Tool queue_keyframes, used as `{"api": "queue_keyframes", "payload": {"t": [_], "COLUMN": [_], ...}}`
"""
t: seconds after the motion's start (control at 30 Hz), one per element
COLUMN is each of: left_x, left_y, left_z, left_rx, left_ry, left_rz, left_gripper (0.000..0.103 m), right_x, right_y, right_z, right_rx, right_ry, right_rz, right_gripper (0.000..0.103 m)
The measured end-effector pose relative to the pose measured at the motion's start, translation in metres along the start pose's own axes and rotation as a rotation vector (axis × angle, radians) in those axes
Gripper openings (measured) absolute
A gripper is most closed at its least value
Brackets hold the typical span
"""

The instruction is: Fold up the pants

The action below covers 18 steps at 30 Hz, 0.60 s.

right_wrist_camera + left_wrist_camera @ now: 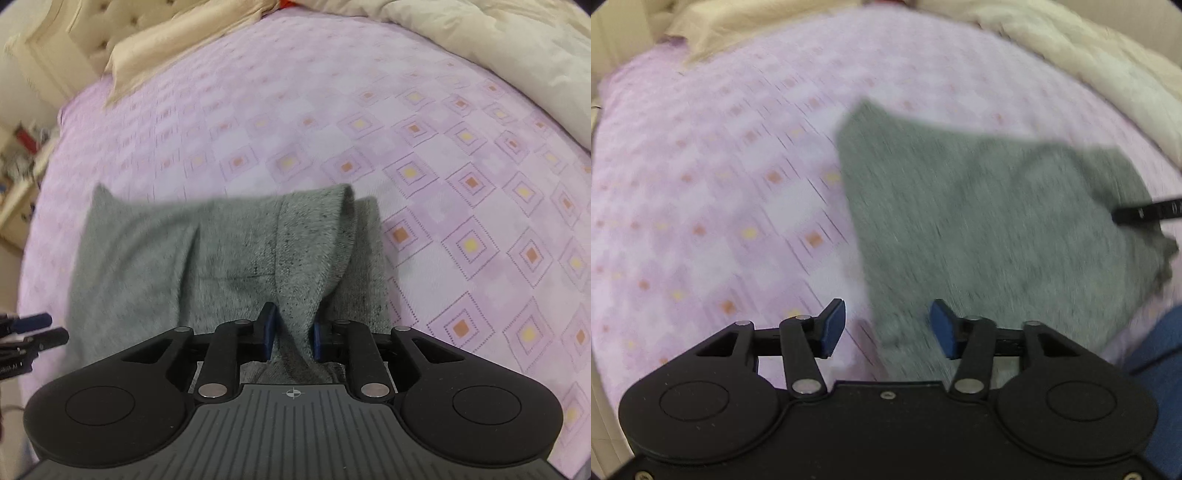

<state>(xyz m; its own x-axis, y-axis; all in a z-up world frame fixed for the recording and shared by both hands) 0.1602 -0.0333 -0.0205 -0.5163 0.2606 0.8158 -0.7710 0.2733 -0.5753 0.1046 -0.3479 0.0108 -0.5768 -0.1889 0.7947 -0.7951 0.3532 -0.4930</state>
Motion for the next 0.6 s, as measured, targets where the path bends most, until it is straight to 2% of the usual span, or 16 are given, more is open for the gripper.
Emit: {"api": "queue_keyframes", "payload": {"t": [0.1, 0.23, 0.33, 0.6], "left_x": [0.02, 0.042, 0.052, 0.066], "left_y": [-0.005, 0.014, 0.036, 0.075], "left_z": [-0.003, 0.011, 0.02, 0.042], "left_rx": [0.002, -0.08, -0.13, -0.159], "left_ry": [0.03, 0.074, 0.067, 0.042], "left_rz": [0.067, 0.129, 0.16, 0.205], "left_gripper": [0.056, 0.061, 0.064, 0.068], "right_x": [0.014, 0.026, 0.032, 0.04], "right_y": [-0.01, -0.02, -0.026, -0.035], "right_z": [-0.005, -0.015, -0.024, -0.042], "right_rx": [-0.036, -0.067, -0.044, -0.009], "right_ry": [-0.044, -0.096, -0.119, -0.158], "right_rz": [0.045, 0.103, 0.13, 0.178], "right_gripper": [0.016, 0.016, 0.015, 0.015]}}
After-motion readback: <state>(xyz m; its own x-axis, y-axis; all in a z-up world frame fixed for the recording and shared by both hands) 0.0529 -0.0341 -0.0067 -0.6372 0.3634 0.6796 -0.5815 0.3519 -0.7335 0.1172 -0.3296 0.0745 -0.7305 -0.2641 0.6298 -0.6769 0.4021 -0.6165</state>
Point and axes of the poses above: each gripper's, at about its wrist camera, not at the fingertips, and x roughly against the way its jaws point, z to its right, y to its underside, the point moved 3 cm from there along -x, roughly the way its jaws point, and after that the axes turned 9 degrees about z, right-handed, at the moved point
